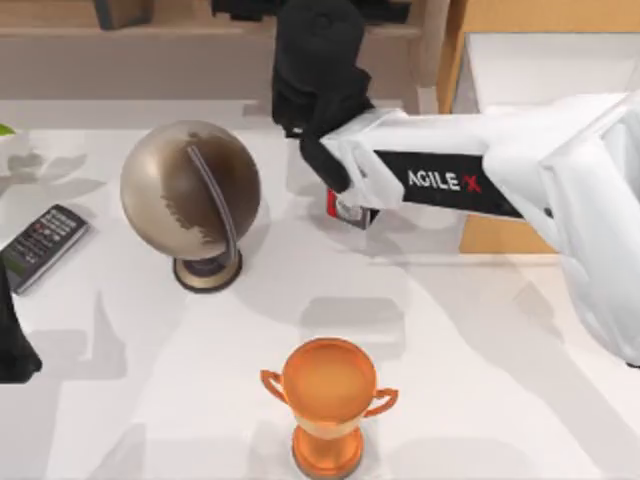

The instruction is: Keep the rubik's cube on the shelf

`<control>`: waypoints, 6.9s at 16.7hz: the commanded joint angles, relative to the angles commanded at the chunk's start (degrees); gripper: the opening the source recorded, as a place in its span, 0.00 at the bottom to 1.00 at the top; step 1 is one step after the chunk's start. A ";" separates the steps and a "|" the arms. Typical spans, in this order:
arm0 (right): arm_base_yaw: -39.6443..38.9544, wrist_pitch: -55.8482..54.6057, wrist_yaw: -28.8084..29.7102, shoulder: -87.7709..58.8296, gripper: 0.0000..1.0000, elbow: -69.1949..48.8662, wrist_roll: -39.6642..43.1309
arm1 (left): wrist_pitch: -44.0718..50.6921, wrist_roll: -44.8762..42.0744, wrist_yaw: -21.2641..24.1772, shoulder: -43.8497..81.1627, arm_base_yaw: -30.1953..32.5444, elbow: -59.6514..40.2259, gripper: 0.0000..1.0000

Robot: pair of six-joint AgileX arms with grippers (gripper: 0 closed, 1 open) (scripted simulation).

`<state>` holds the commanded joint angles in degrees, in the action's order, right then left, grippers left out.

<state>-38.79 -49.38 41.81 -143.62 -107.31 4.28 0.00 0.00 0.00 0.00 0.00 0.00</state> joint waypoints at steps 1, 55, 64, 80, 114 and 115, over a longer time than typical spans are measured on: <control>0.24 2.09 -0.49 0.03 0.00 -0.16 -0.12 | 0.00 0.00 0.00 0.00 0.00 0.00 1.00; 5.84 -55.03 -22.52 33.99 1.00 84.68 65.31 | 0.00 0.00 0.00 0.00 0.00 0.00 1.00; 18.93 -51.29 -20.11 30.31 1.00 94.99 84.82 | 0.00 0.00 0.00 0.00 0.00 0.00 1.00; 21.13 -46.87 -22.29 29.37 1.00 89.60 84.83 | 0.00 0.00 0.00 0.00 0.00 0.00 1.00; 25.05 -36.97 -26.22 24.87 0.00 75.48 84.73 | 0.00 0.00 0.00 0.00 0.00 0.00 1.00; 25.07 -36.92 -26.23 24.85 0.00 75.42 84.73 | 0.00 0.00 0.00 0.00 0.00 0.00 1.00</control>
<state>-13.72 -86.31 15.58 -118.77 -31.89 89.02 0.00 0.00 0.00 0.00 0.00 0.00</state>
